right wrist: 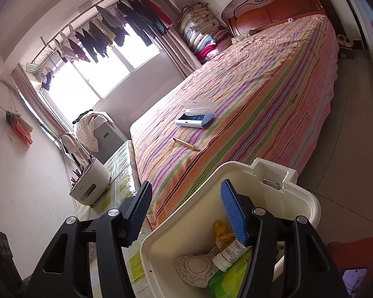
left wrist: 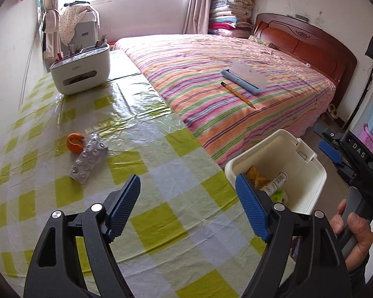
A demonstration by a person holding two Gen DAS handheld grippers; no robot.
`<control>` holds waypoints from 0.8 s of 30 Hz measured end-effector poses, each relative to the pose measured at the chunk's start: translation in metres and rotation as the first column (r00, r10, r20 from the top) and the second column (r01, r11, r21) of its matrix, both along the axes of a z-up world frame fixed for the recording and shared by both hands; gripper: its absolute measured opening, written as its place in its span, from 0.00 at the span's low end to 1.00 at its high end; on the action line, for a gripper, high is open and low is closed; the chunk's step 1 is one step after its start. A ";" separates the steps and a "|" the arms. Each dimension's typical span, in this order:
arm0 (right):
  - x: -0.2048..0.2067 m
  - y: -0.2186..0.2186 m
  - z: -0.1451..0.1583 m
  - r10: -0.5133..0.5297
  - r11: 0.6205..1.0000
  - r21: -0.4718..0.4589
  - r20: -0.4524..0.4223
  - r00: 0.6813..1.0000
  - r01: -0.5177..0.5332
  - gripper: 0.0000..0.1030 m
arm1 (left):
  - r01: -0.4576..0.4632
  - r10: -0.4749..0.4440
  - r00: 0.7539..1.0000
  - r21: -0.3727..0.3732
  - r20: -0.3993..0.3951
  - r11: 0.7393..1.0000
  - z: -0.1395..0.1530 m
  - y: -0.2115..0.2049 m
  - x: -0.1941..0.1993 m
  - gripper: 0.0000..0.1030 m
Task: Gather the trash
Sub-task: 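Move both tools back to the orange peel and blister pack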
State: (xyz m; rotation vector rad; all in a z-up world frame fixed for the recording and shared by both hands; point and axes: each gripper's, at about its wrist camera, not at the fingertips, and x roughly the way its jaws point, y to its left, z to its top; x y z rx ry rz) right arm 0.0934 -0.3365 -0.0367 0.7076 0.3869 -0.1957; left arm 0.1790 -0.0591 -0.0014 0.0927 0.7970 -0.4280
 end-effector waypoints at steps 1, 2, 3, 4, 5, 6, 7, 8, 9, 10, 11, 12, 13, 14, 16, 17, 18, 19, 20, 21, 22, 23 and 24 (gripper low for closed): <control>0.003 0.005 0.001 0.012 1.000 -0.012 -0.003 1.000 -0.012 0.58 | -0.027 0.027 1.000 -0.012 -0.002 1.000 0.003 0.014 0.005 0.76; 0.005 0.009 0.001 0.024 0.999 -0.021 -0.008 1.000 -0.024 0.59 | -0.060 0.060 0.998 -0.028 -0.002 0.998 0.005 0.029 0.010 0.76; 0.008 0.013 0.001 0.038 0.999 -0.026 -0.013 0.999 -0.038 0.59 | -0.099 0.100 0.995 -0.044 0.003 0.994 0.008 0.044 0.015 0.76; 0.010 0.017 0.001 0.049 0.998 -0.030 -0.016 0.999 -0.049 0.59 | -0.132 0.133 0.991 -0.057 0.008 0.990 0.011 0.058 0.019 0.76; 0.012 0.021 0.001 0.056 0.998 -0.035 -0.018 0.998 -0.057 0.59 | -0.159 0.160 0.987 -0.069 0.009 0.985 0.013 0.071 0.024 0.76; 0.015 0.025 0.001 0.064 0.997 -0.041 -0.023 0.998 -0.065 0.59 | -0.186 0.187 0.982 -0.079 0.009 0.979 0.014 0.083 0.027 0.76; 0.017 0.028 0.001 0.073 0.996 -0.048 -0.029 0.997 -0.074 0.59 | -0.213 0.215 0.977 -0.083 0.009 0.973 0.014 0.093 0.030 0.76; 0.020 0.032 0.001 0.080 0.995 -0.052 -0.033 0.996 -0.082 0.59 | -0.237 0.238 0.971 -0.081 0.009 0.968 0.013 0.102 0.033 0.76; 0.022 0.034 0.001 0.087 0.994 -0.056 -0.036 0.996 -0.089 0.59 | -0.254 0.256 0.967 -0.079 0.008 0.964 0.012 0.109 0.036 0.76; 0.023 0.037 0.000 0.096 0.994 -0.058 -0.039 0.995 -0.098 0.59 | -0.269 0.270 0.963 -0.081 0.002 0.960 0.010 0.116 0.038 0.76; 0.024 0.040 0.000 0.104 0.993 -0.059 -0.042 0.994 -0.106 0.59 | -0.284 0.285 0.959 -0.085 -0.010 0.955 0.008 0.122 0.040 0.76; 0.026 0.042 -0.001 0.109 0.992 -0.061 -0.046 0.993 -0.112 0.59 | -0.296 0.296 0.955 -0.092 -0.022 0.951 0.006 0.128 0.042 0.76; 0.027 0.044 -0.001 0.115 0.991 -0.062 -0.049 0.992 -0.118 0.59 | -0.305 0.304 0.952 -0.097 -0.033 0.947 0.005 0.135 0.043 0.76; 0.028 0.046 -0.002 0.122 0.990 -0.065 -0.050 0.991 -0.126 0.59 | -0.316 0.314 0.949 -0.100 -0.041 0.943 0.003 0.140 0.044 0.76; 0.032 0.051 -0.002 0.135 0.987 -0.079 -0.058 0.989 -0.140 0.59 | -0.339 0.335 0.941 -0.100 -0.051 0.936 0.000 0.149 0.048 0.76; 0.035 0.054 -0.002 0.146 0.985 -0.081 -0.060 0.987 -0.151 0.59 | -0.347 0.344 0.938 -0.099 -0.052 0.932 0.000 0.153 0.049 0.76; 0.039 0.056 -0.003 0.157 0.983 -0.082 -0.065 0.985 -0.162 0.59 | -0.361 0.358 0.933 -0.098 -0.050 0.927 -0.001 0.156 0.050 0.76; 0.042 0.059 -0.005 0.168 0.981 -0.084 -0.076 0.983 -0.174 0.59 | -0.376 0.373 0.926 -0.104 -0.054 0.921 -0.002 0.160 0.051 0.76; 0.046 0.063 -0.006 0.181 0.978 -0.084 -0.088 0.980 -0.188 0.59 | -0.386 0.381 0.922 -0.116 -0.067 0.915 -0.003 0.165 0.053 0.76; 0.048 0.065 -0.008 0.193 0.976 -0.083 -0.097 0.976 -0.201 0.59 | -0.394 0.386 0.919 -0.131 -0.083 0.910 -0.004 0.169 0.054 0.76; 0.050 0.068 -0.009 0.201 0.974 -0.084 -0.101 0.974 -0.210 0.59 | -0.404 0.394 0.914 -0.143 -0.095 0.903 -0.004 0.172 0.055 0.76; 0.051 0.070 -0.009 0.207 0.972 -0.091 -0.102 0.973 -0.217 0.59 | -0.414 0.403 0.910 -0.153 -0.101 0.897 -0.005 0.176 0.056 0.76; 0.052 0.073 -0.008 0.212 0.969 -0.103 -0.105 0.972 -0.222 0.59 | -0.419 0.407 0.907 -0.158 -0.104 0.894 -0.005 0.179 0.057 0.76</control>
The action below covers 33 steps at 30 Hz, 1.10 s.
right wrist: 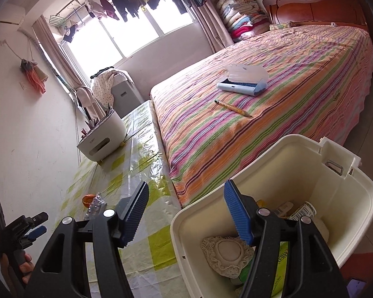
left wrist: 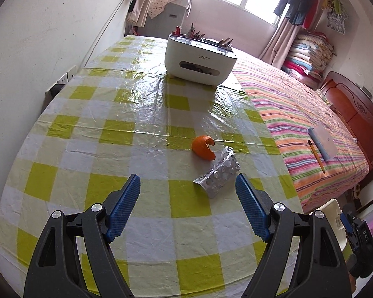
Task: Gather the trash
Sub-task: 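Move both tools back to the orange peel and blister pack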
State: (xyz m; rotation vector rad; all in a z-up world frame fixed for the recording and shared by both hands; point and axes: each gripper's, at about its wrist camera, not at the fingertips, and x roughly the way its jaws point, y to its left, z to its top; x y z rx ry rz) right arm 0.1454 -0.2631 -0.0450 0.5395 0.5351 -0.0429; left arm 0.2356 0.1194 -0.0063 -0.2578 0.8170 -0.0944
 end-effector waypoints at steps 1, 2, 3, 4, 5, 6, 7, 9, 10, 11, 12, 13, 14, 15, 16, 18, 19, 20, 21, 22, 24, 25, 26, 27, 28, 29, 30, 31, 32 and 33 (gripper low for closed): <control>0.001 0.002 0.000 0.004 1.000 -0.013 0.000 1.000 -0.004 0.59 | -0.002 0.002 1.000 -0.004 -0.002 1.000 0.000 0.002 0.001 0.76; 0.001 0.005 0.001 0.007 1.000 -0.022 -0.001 1.000 -0.007 0.59 | -0.002 0.002 1.000 -0.011 -0.006 1.000 -0.001 0.004 0.003 0.76; 0.002 0.007 0.000 0.012 1.000 -0.028 -0.002 1.000 -0.012 0.60 | -0.003 0.003 1.000 -0.020 -0.015 1.000 -0.002 0.005 0.006 0.76; 0.003 0.008 -0.001 0.015 0.999 -0.032 -0.004 1.000 -0.015 0.59 | 0.001 -0.002 1.000 -0.031 -0.026 1.000 -0.002 0.006 0.011 0.76; 0.005 0.009 -0.001 0.017 0.999 -0.036 -0.009 1.000 -0.018 0.59 | 0.010 -0.012 0.999 -0.043 -0.041 0.999 -0.003 0.006 0.018 0.76; 0.007 0.010 -0.002 0.021 0.999 -0.035 -0.014 1.000 -0.021 0.59 | 0.008 -0.011 0.998 -0.051 -0.059 0.999 -0.002 0.006 0.026 0.76; 0.008 0.010 -0.003 0.023 0.999 -0.031 -0.017 1.000 -0.024 0.59 | -0.004 -0.001 0.997 -0.060 -0.078 0.998 -0.002 0.006 0.034 0.76; 0.009 0.011 -0.003 0.026 0.999 -0.026 -0.020 0.999 -0.026 0.59 | -0.008 -0.004 0.992 -0.096 -0.125 0.995 -0.004 0.004 0.052 0.76; 0.008 0.010 -0.003 0.024 0.999 -0.029 -0.019 1.000 -0.024 0.59 | -0.019 0.004 0.991 -0.114 -0.137 0.993 -0.006 0.003 0.060 0.76; 0.007 0.010 -0.003 0.020 0.999 -0.033 -0.017 1.000 -0.021 0.59 | -0.030 0.012 0.989 -0.120 -0.148 0.992 -0.008 0.001 0.066 0.76; 0.007 0.009 -0.002 0.018 0.999 -0.033 -0.015 1.000 -0.018 0.59 | -0.024 0.005 0.987 -0.116 -0.163 0.993 -0.010 -0.002 0.074 0.76; 0.006 0.008 -0.002 0.015 0.999 -0.031 -0.015 1.000 -0.015 0.59 | -0.014 -0.005 0.983 -0.105 -0.183 0.994 -0.014 -0.007 0.081 0.76; 0.007 0.007 -0.002 0.013 1.000 -0.027 -0.016 1.000 -0.014 0.59 | -0.013 -0.004 0.980 -0.084 -0.200 0.996 -0.017 -0.012 0.088 0.76; 0.007 0.006 -0.003 0.013 1.000 -0.022 -0.019 1.000 -0.013 0.60 | -0.013 0.000 0.978 -0.060 -0.207 0.998 -0.020 -0.016 0.093 0.76; 0.007 0.005 -0.004 0.013 1.000 -0.016 -0.020 1.000 -0.013 0.60 | -0.010 0.002 0.977 -0.037 -0.212 0.999 -0.023 -0.021 0.098 0.76; 0.006 0.003 -0.003 0.012 1.000 -0.009 -0.017 1.000 -0.012 0.59 | -0.012 0.012 0.974 -0.001 -0.226 1.000 -0.029 -0.026 0.105 0.76; 0.006 0.003 -0.003 0.012 1.000 -0.007 -0.014 1.000 -0.012 0.59 | -0.012 0.013 0.973 0.007 -0.230 1.000 -0.032 -0.027 0.109 0.76; 0.006 0.003 -0.002 0.013 1.000 -0.006 -0.010 1.000 -0.013 0.60 | -0.013 0.017 0.971 0.018 -0.239 1.000 -0.035 -0.028 0.112 0.76; 0.005 0.003 -0.002 0.014 1.000 -0.006 -0.008 1.000 -0.014 0.59 | -0.017 0.024 0.969 0.029 -0.246 0.999 -0.037 -0.029 0.115 0.76; 0.005 0.003 -0.001 0.016 1.000 -0.006 -0.006 1.000 -0.016 0.60 | -0.021 0.028 0.968 0.032 -0.248 0.999 -0.038 -0.029 0.118 0.76; 0.006 0.004 -0.001 0.023 1.000 -0.006 -0.004 1.000 -0.023 0.60 | -0.021 0.032 0.968 0.045 -0.250 0.999 -0.039 -0.032 0.124 0.76; 0.006 0.003 -0.002 0.025 1.000 -0.003 -0.003 1.000 -0.025 0.60 | -0.010 0.023 0.967 0.054 -0.255 0.998 -0.039 -0.035 0.127 0.76; 0.006 0.003 -0.001 0.026 1.000 0.000 -0.001 1.000 -0.026 0.59 | 0.004 0.012 0.964 0.058 -0.265 0.998 -0.041 -0.038 0.132 0.76; 0.005 0.002 -0.001 0.026 1.000 0.003 0.001 1.000 -0.026 0.60 | 0.011 0.006 0.962 0.058 -0.274 0.998 -0.043 -0.041 0.135 0.74; 0.005 0.002 -0.001 0.026 1.000 0.006 0.002 1.000 -0.026 0.59 | 0.012 0.006 0.960 0.063 -0.279 0.998 -0.044 -0.043 0.137 0.74; 0.005 0.001 -0.001 0.025 1.000 0.009 0.002 1.000 -0.025 0.60 | 0.016 0.004 0.959 0.066 -0.283 0.998 -0.046 -0.045 0.138 0.73; 0.005 0.001 -0.001 0.025 1.000 0.013 0.001 1.000 -0.025 0.59 | 0.019 0.001 0.958 0.067 -0.288 0.998 -0.048 -0.047 0.139 0.69; 0.005 0.000 -0.001 0.025 1.000 0.017 0.002 1.000 -0.025 0.59 | 0.021 0.001 0.955 0.070 -0.296 0.997 -0.050 -0.049 0.141 0.66; 0.005 0.000 -0.002 0.026 0.999 0.020 0.002 1.000 -0.026 0.59 | 0.025 0.000 0.951 0.075 -0.310 0.997 -0.052 -0.051 0.142 0.58; 0.005 0.000 -0.002 0.026 0.999 0.022 0.003 1.000 -0.026 0.59 | 0.027 0.000 0.947 0.078 -0.323 0.997 -0.055 -0.053 0.144 0.51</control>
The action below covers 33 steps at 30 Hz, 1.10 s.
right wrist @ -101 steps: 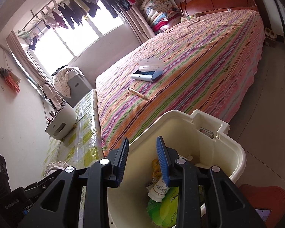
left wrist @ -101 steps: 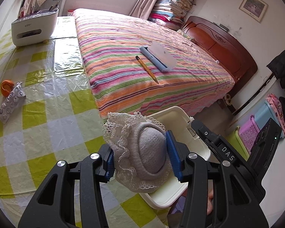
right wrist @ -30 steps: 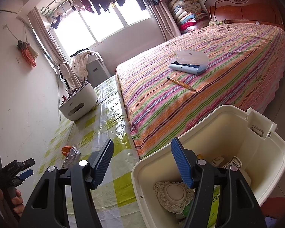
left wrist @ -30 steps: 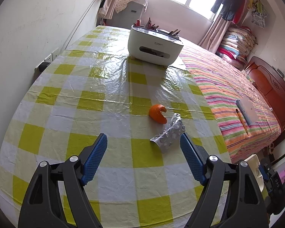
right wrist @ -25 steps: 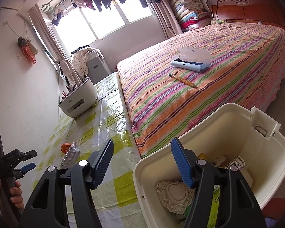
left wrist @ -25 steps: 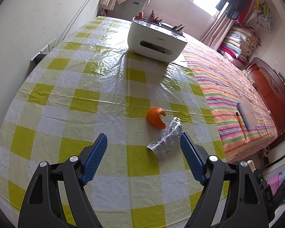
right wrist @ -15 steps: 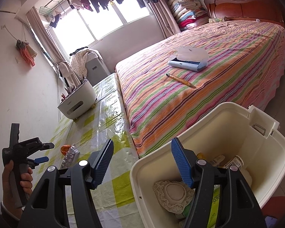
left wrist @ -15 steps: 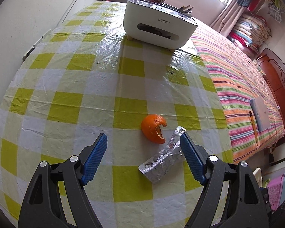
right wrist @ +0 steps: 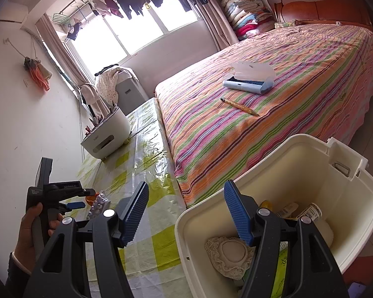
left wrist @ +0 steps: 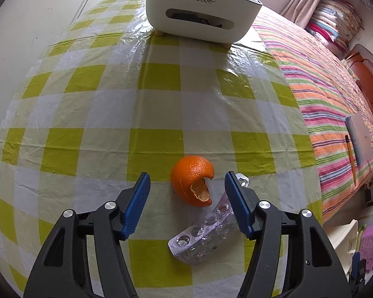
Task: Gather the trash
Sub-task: 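Move both tools back to the orange peel and blister pack, then grasp the orange peel with the left tool while right tool grasps the blister pack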
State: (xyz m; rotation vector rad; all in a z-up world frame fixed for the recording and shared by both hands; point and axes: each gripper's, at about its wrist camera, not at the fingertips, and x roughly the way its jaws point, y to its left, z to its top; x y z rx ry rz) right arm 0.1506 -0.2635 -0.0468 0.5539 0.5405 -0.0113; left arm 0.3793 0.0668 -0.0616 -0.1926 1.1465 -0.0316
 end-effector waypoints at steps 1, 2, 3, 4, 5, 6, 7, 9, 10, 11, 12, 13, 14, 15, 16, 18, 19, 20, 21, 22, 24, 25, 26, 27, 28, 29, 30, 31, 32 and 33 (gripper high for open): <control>0.000 0.000 0.000 0.001 1.000 0.002 0.001 1.000 -0.001 0.59 | 0.003 -0.003 1.000 0.003 -0.010 1.000 -0.002 -0.002 0.001 0.47; 0.000 0.000 0.000 0.001 1.000 0.004 0.003 1.000 -0.001 0.59 | 0.005 -0.005 1.000 0.008 -0.018 1.000 -0.004 -0.003 0.002 0.41; 0.000 0.000 0.001 0.002 1.000 0.005 0.005 1.000 -0.002 0.59 | 0.003 -0.002 1.000 0.011 -0.022 1.000 -0.006 -0.004 0.003 0.39; 0.000 0.000 0.001 0.003 1.000 0.005 0.007 1.000 -0.003 0.59 | 0.004 -0.004 1.000 0.005 -0.022 1.000 -0.007 -0.004 0.003 0.37; -0.001 0.000 0.001 0.004 1.000 0.005 0.009 1.000 -0.004 0.59 | 0.007 -0.007 1.000 0.008 -0.024 1.000 -0.007 -0.005 0.003 0.33; -0.001 0.000 0.001 0.006 1.000 0.006 0.010 1.000 -0.006 0.59 | 0.008 -0.007 1.000 0.015 -0.023 1.000 -0.007 -0.006 0.003 0.32; 0.000 0.000 0.001 0.006 1.000 0.005 0.009 1.000 -0.006 0.59 | 0.005 -0.005 1.000 0.019 -0.019 1.000 -0.007 -0.006 0.002 0.31; -0.001 0.000 0.001 0.008 1.000 0.007 0.009 1.000 -0.008 0.59 | 0.002 -0.002 1.000 0.024 -0.010 1.000 -0.006 -0.006 -0.001 0.27; -0.001 0.000 0.001 0.008 1.000 0.006 0.009 1.000 -0.008 0.59 | -0.001 0.001 1.000 0.026 -0.005 1.000 -0.005 -0.005 -0.003 0.27; -0.001 0.000 0.001 0.008 1.000 0.004 0.009 1.000 -0.008 0.59 | -0.005 0.005 1.000 0.027 0.002 1.000 -0.003 -0.003 -0.006 0.26; -0.001 0.000 0.001 0.009 1.000 0.004 0.010 1.000 -0.009 0.59 | -0.006 0.005 1.000 0.028 0.011 1.000 -0.001 -0.002 -0.009 0.25; -0.001 0.001 0.001 0.010 1.000 0.005 0.010 1.000 -0.010 0.59 | -0.005 0.005 1.000 0.031 0.023 0.999 0.002 0.000 -0.013 0.24; -0.001 0.001 0.001 0.010 1.000 0.003 0.009 1.000 -0.010 0.59 | -0.005 0.004 0.999 0.034 0.037 0.999 0.006 0.002 -0.017 0.23; -0.001 0.001 0.001 0.011 1.000 0.002 0.009 1.000 -0.011 0.59 | -0.006 0.004 0.999 0.035 0.053 0.999 0.010 0.005 -0.022 0.22; -0.001 0.002 0.001 0.012 1.000 0.001 0.008 1.000 -0.012 0.59 | -0.008 0.006 0.998 0.035 0.070 0.999 0.015 0.008 -0.028 0.22; -0.001 0.003 0.002 0.012 1.000 -0.003 0.008 1.000 -0.012 0.59 | -0.017 0.014 0.995 0.025 0.101 1.000 0.024 0.015 -0.042 0.21; -0.001 0.003 0.001 0.013 1.000 -0.005 0.007 1.000 -0.013 0.59 | -0.023 0.021 0.993 0.015 0.115 1.000 0.028 0.020 -0.049 0.21; 0.000 0.004 0.001 0.015 1.000 -0.007 0.005 1.000 -0.015 0.59 | -0.031 0.031 0.991 0.000 0.127 1.000 0.032 0.025 -0.057 0.21; 0.000 0.005 0.001 0.017 1.000 -0.008 0.003 1.000 -0.017 0.59 | -0.041 0.043 0.989 -0.015 0.141 0.999 0.036 0.031 -0.066 0.20; 0.000 0.006 0.001 0.018 1.000 -0.011 0.002 1.000 -0.018 0.59 | -0.053 0.056 0.986 -0.026 0.159 0.998 0.040 0.036 -0.075 0.20; 0.000 0.007 0.001 0.022 1.000 -0.019 -0.002 1.000 -0.022 0.59 | -0.077 0.082 0.979 -0.035 0.188 0.996 0.047 0.047 -0.092 0.20; 0.000 0.008 0.000 0.023 1.000 -0.021 -0.004 1.000 -0.024 0.59 | -0.088 0.095 0.975 -0.045 0.201 0.995 0.050 0.053 -0.101 0.20; 0.001 0.009 0.000 0.026 0.999 -0.022 -0.006 1.000 -0.027 0.59 | -0.100 0.111 0.970 -0.062 0.215 0.993 0.052 0.058 -0.110 0.20; 0.001 0.010 0.000 0.031 0.999 -0.023 -0.007 1.000 -0.031 0.60 | -0.109 0.124 0.965 -0.079 0.230 0.991 0.054 0.063 -0.119 0.20; 0.001 0.011 0.000 0.034 0.999 -0.025 -0.008 0.999 -0.034 0.60 | -0.115 0.133 0.961 -0.086 0.244 0.990 0.055 0.068 -0.128 0.20; 0.001 0.013 0.000 0.038 0.999 -0.027 -0.009 0.999 -0.038 0.60 | -0.122 0.139 0.957 -0.079 0.254 0.989 0.055 0.071 -0.134 0.20; 0.002 0.016 -0.001 0.049 0.998 -0.031 -0.012 0.999 -0.050 0.59 | -0.134 0.148 0.954 -0.070 0.262 0.989 0.055 0.075 -0.139 0.21; 0.004 0.020 -0.001 0.065 0.997 -0.038 -0.018 0.998 -0.066 0.59 | -0.144 0.157 0.951 -0.068 0.266 0.987 0.054 0.078 -0.142 0.21; 0.006 0.025 0.000 0.079 0.996 -0.045 -0.023 0.997 -0.080 0.59 | -0.150 0.165 0.949 -0.074 0.269 0.986 0.054 0.082 -0.144 0.21; 0.007 0.031 -0.001 0.095 0.994 -0.045 -0.028 0.995 -0.096 0.60 | -0.157 0.174 0.946 -0.085 0.272 0.984 0.054 0.087 -0.144 0.21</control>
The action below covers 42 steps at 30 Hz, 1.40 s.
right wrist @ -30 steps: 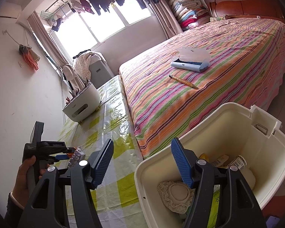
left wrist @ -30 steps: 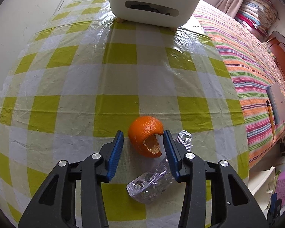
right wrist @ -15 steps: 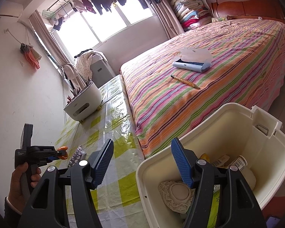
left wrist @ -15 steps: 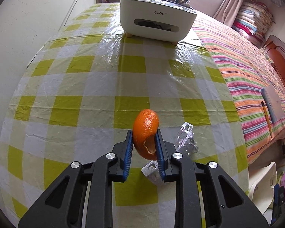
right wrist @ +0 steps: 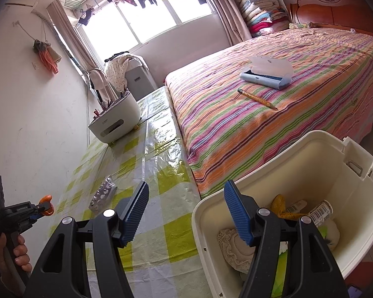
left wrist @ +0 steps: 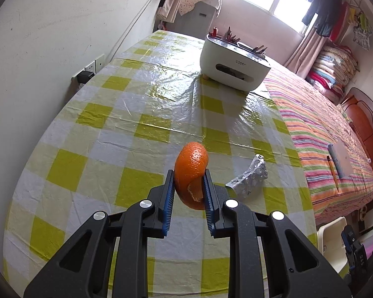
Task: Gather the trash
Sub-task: 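Grasp the orange peel with the left tool while right tool grasps the blister pack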
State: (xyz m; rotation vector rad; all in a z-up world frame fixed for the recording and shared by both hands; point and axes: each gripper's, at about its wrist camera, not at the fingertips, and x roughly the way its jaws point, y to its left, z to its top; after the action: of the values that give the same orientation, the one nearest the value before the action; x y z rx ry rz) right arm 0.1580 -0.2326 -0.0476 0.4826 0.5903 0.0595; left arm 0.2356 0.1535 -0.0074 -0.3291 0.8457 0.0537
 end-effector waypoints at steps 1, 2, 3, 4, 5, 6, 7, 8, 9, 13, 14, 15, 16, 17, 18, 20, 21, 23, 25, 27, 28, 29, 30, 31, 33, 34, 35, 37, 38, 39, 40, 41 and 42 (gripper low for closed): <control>0.002 0.006 0.000 0.021 1.000 0.010 -0.008 1.000 -0.021 0.59 | -0.010 0.010 1.000 -0.007 0.005 1.000 0.000 0.004 0.000 0.21; 0.005 0.013 0.000 0.044 0.999 0.022 -0.019 0.999 -0.044 0.59 | -0.018 0.018 1.000 -0.006 0.009 1.000 0.001 0.007 0.000 0.21; 0.008 0.022 0.000 0.066 0.997 0.029 -0.031 0.997 -0.065 0.59 | -0.024 0.024 1.000 0.006 0.012 1.000 0.001 0.008 -0.001 0.21; 0.010 0.030 0.000 0.084 0.996 0.032 -0.042 0.996 -0.083 0.59 | -0.027 0.027 1.000 0.023 0.016 0.999 0.002 0.009 -0.003 0.21; 0.013 0.040 0.001 0.102 0.994 0.034 -0.053 0.993 -0.100 0.60 | -0.030 0.029 0.999 0.032 0.023 0.999 0.003 0.009 -0.004 0.21; 0.016 0.049 0.001 0.120 0.992 0.039 -0.065 0.991 -0.117 0.59 | -0.028 0.027 0.999 0.031 0.030 0.999 0.004 0.009 -0.005 0.21; 0.019 0.058 0.001 0.140 0.989 0.049 -0.080 0.987 -0.136 0.59 | -0.020 0.019 0.999 0.025 0.035 0.999 0.005 0.009 -0.007 0.21; 0.023 0.067 0.001 0.159 0.986 0.061 -0.091 0.983 -0.153 0.59 | -0.014 0.013 0.999 0.017 0.040 1.000 0.007 0.009 -0.008 0.21; 0.028 0.076 0.001 0.174 0.983 0.070 -0.102 0.980 -0.167 0.59 | -0.010 0.010 0.999 0.012 0.046 1.000 0.008 0.009 -0.010 0.21; 0.051 0.115 -0.001 0.222 0.974 0.076 -0.158 0.962 -0.213 0.59 | -0.005 0.006 0.998 -0.015 0.061 1.000 0.012 0.013 -0.015 0.21; 0.056 0.124 -0.001 0.229 0.973 0.076 -0.170 0.958 -0.219 0.59 | -0.005 0.007 0.998 -0.024 0.063 1.000 0.013 0.015 -0.016 0.21; 0.062 0.133 -0.002 0.237 0.971 0.077 -0.181 0.954 -0.226 0.59 | -0.005 0.007 0.998 -0.031 0.065 0.999 0.014 0.016 -0.017 0.21; 0.068 0.141 -0.003 0.243 0.970 0.078 -0.192 0.951 -0.232 0.59 | -0.004 0.007 0.998 -0.038 0.067 0.999 0.015 0.017 -0.019 0.21; 0.073 0.148 -0.005 0.247 0.969 0.077 -0.205 0.947 -0.236 0.59 | -0.005 0.008 0.997 -0.044 0.072 0.999 0.016 0.019 -0.020 0.21; 0.079 0.156 -0.008 0.248 0.969 0.072 -0.222 0.943 -0.238 0.59 | -0.008 0.012 0.997 -0.050 0.077 0.999 0.017 0.020 -0.022 0.21; 0.091 0.167 -0.014 0.252 0.968 0.077 -0.253 0.934 -0.241 0.59 | -0.005 0.010 0.997 -0.060 0.082 0.998 0.019 0.023 -0.025 0.21; 0.097 0.172 -0.017 0.253 0.967 0.081 -0.268 0.930 -0.240 0.60 | -0.004 0.009 0.996 -0.064 0.085 0.998 0.020 0.024 -0.026 0.21; 0.106 0.180 -0.022 0.246 0.969 0.075 -0.293 0.924 -0.234 0.59 | -0.007 0.013 0.996 -0.066 0.093 0.998 0.022 0.027 -0.029 0.21; 0.114 0.189 -0.023 0.238 0.971 0.055 -0.303 0.923 -0.232 0.60 | -0.008 0.015 0.995 -0.069 0.099 0.998 0.023 0.030 -0.031 0.21; 0.122 0.197 -0.023 0.228 0.973 0.027 -0.312 0.922 -0.231 0.59 | -0.011 0.019 0.994 -0.076 0.104 0.997 0.025 0.033 -0.033 0.21; 0.126 0.200 -0.024 0.224 0.973 0.019 -0.317 0.922 -0.230 0.59 | -0.013 0.021 0.994 -0.080 0.106 0.997 0.025 0.034 -0.034 0.21; 0.131 0.203 -0.025 0.217 0.974 0.008 -0.324 0.921 -0.227 0.60 | -0.014 0.023 0.994 -0.085 0.107 0.996 0.025 0.035 -0.035 0.21; 0.135 0.206 -0.026 0.210 0.974 -0.006 -0.332 0.920 -0.225 0.60 | -0.015 0.025 0.994 -0.088 0.109 0.996 0.026 0.036 -0.035 0.21; 0.139 0.208 -0.027 0.208 0.974 -0.017 -0.336 0.919 -0.226 0.60 | -0.014 0.024 0.994 -0.090 0.109 0.996 0.026 0.036 -0.035 0.21; 0.145 0.214 -0.027 0.200 0.972 -0.049 -0.338 0.920 -0.229 0.60 | -0.010 0.020 0.994 -0.090 0.108 0.996 0.026 0.035 -0.036 0.21; 0.147 0.216 -0.027 0.197 0.971 -0.061 -0.341 0.919 -0.231 0.60 | -0.009 0.019 0.994 -0.091 0.108 0.996 0.026 0.034 -0.036 0.21; 0.150 0.220 -0.026 0.194 0.969 -0.077 -0.342 0.919 -0.233 0.60 | -0.006 0.015 0.994 -0.090 0.107 0.996 0.026 0.033 -0.036 0.21; 0.154 0.227 -0.026 0.198 0.960 -0.120 -0.340 0.919 -0.252 0.60 | 0.004 0.005 0.994 -0.086 0.105 0.996 0.026 0.031 -0.035 0.21; 0.154 0.233 -0.026 0.205 0.949 -0.158 -0.340 0.918 -0.271 0.60 | 0.006 0.003 0.994 -0.084 0.105 0.996 0.026 0.030 -0.035 0.21; 0.155 0.239 -0.027 0.216 0.934 -0.202 -0.339 0.916 -0.295 0.59 | 0.009 0.000 0.994 -0.081 0.105 0.997 0.026 0.028 -0.035 0.21; 0.153 0.244 -0.028 0.226 0.918 -0.242 -0.334 0.915 -0.315 0.59 | 0.012 -0.003 0.994 -0.079 0.105 0.997 0.026 0.027 -0.036 0.21; 0.152 0.247 -0.029 0.237 0.902 -0.277 -0.326 0.915 -0.332 0.55 | 0.013 -0.005 0.994 -0.079 0.106 0.997 0.026 0.026 -0.036 0.21; 0.149 0.251 -0.030 0.245 0.884 -0.314 -0.320 0.915 -0.346 0.44 | 0.013 -0.004 0.994 -0.079 0.108 0.997 0.027 0.026 -0.037 0.21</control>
State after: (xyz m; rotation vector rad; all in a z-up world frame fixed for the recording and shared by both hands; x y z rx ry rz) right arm 0.3067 0.0181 -0.0777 0.0291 0.9245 0.1766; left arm 0.1990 0.1793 0.0195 -0.4000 0.7435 -0.0056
